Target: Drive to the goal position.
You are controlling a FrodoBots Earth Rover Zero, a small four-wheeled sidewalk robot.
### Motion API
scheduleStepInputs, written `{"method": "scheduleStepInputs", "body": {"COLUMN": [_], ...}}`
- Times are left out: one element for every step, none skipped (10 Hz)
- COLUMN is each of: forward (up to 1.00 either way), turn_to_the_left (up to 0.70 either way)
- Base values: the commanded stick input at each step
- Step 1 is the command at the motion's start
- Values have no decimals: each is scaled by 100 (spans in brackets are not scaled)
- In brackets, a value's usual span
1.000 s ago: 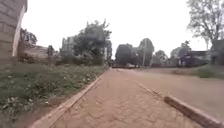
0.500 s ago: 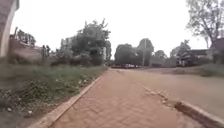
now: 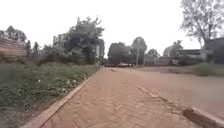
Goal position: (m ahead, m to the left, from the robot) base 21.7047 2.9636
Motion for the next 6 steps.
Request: {"method": "scheduleStepInputs", "body": {"forward": [70, 70, 70, 70, 70, 70], "turn_to_the_left": [0, 2, 2, 2, 1, 1]}}
